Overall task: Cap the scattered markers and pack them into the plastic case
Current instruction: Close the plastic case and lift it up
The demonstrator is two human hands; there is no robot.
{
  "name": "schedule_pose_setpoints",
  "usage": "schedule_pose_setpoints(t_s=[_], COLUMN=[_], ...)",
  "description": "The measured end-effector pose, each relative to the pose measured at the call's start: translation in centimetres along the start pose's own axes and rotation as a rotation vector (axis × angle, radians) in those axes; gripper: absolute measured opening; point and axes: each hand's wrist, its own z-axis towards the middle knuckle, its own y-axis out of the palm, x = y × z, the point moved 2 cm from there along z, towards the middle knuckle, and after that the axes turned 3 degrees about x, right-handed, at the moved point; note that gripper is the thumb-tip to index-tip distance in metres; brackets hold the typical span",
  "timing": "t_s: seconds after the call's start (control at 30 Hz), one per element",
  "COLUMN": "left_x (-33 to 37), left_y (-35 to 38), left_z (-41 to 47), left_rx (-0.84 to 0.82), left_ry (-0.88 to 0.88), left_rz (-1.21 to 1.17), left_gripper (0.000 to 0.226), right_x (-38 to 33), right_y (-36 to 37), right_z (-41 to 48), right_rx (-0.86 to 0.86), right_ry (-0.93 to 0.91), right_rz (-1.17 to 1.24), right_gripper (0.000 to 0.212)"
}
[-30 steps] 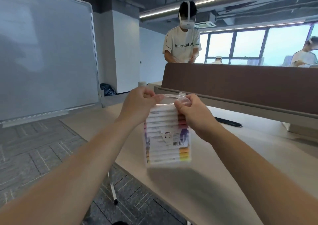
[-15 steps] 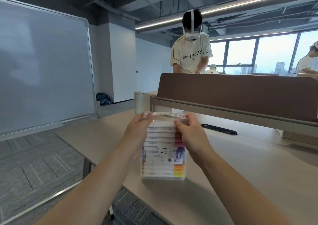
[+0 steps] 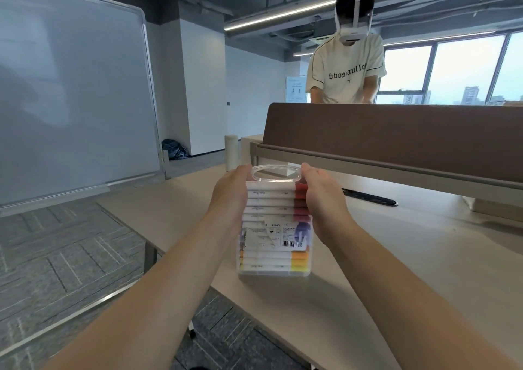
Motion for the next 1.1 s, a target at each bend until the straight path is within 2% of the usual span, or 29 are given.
schedule_pose_setpoints(t_s=[0.13, 0.33, 0.43, 0.57, 0.7, 1.0, 1.1], left_x=[-0.1, 0.0, 0.4, 0.9, 1.1, 5.5, 7.6], left_y=[-0.1, -0.4, -0.7, -1.0, -2.4, -13.5, -18.1], left_z=[-0.1, -1.2, -2.3, -4.1, -5.9, -9.7, -11.4], left_rx=[0.001, -0.017, -0.018, -0.040, 0.005, 0.221, 0.295], left_ry=[0.027, 0.039, 0.043, 0.073, 0.092, 0.148, 0.212], left_rz=[-0.004, 0.066, 0.097, 0.177, 0.243, 0.190, 0.176], left_gripper=[0.015, 0.025, 0.019, 0.025, 0.037, 0.061, 0.046], right_x=[0.1, -0.4, -1.0, -1.7, -1.8, -4.5, -5.5], right_y=[-0.1, 0.1, -0.2, -0.8, -0.3, 8.8, 13.2], right_z=[-0.1, -2.0, -2.9, -4.6, -6.5, -13.2, -15.5], right_rx=[-0.009, 0.019, 0.004, -0.012, -0.002, -0.133, -0.188], right_ry=[-0.035, -0.056, -0.059, -0.091, -0.122, -0.134, -0.159], right_rz=[-0.049, -0.090, -0.096, -0.164, -0.160, -0.083, -0.090], right_gripper=[0.035, 0.033, 0.030, 0.031, 0.031, 0.035, 0.036])
